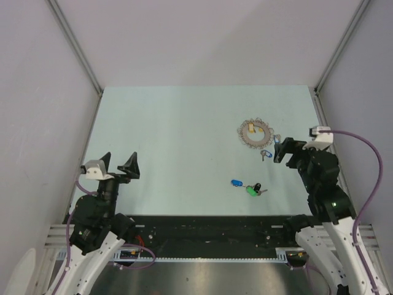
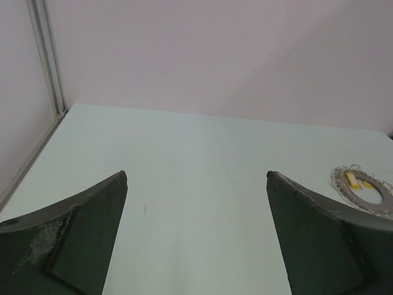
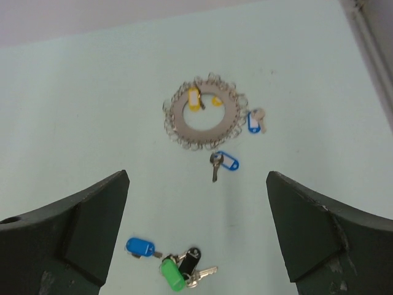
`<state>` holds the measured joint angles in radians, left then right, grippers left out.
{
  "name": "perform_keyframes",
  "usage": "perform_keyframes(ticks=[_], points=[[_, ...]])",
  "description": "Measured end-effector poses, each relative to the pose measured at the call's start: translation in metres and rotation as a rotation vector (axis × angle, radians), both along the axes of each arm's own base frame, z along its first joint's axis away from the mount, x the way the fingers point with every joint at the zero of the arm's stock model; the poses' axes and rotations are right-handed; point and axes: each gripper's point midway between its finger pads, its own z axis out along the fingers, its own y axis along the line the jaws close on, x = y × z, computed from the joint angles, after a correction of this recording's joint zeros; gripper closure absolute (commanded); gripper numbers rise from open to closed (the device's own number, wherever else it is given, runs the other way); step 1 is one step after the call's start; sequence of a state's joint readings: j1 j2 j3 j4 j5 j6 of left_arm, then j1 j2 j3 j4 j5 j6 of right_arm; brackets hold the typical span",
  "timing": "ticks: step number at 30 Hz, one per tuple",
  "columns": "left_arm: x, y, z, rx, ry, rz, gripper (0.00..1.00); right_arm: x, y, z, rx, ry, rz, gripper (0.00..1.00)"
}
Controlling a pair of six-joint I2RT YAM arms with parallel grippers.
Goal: Put the keys on the keyring
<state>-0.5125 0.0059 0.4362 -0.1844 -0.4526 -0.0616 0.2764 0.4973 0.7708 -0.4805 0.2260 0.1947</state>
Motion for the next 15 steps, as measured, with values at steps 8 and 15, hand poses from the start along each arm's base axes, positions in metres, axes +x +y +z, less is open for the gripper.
perform_keyframes(ticks=[8, 15], points=[[0.003, -0.016, 0.002, 0.033, 0.045, -0.072, 0.0, 0.043, 0.025, -0.077, 0.005, 0.317, 0.035, 0.0], [0.014, -0.025, -0.02, 0.09, 0.148, -0.088, 0.0, 0.082, 0.033, -0.159, 0.038, 0.557, 0.025, 0.13]])
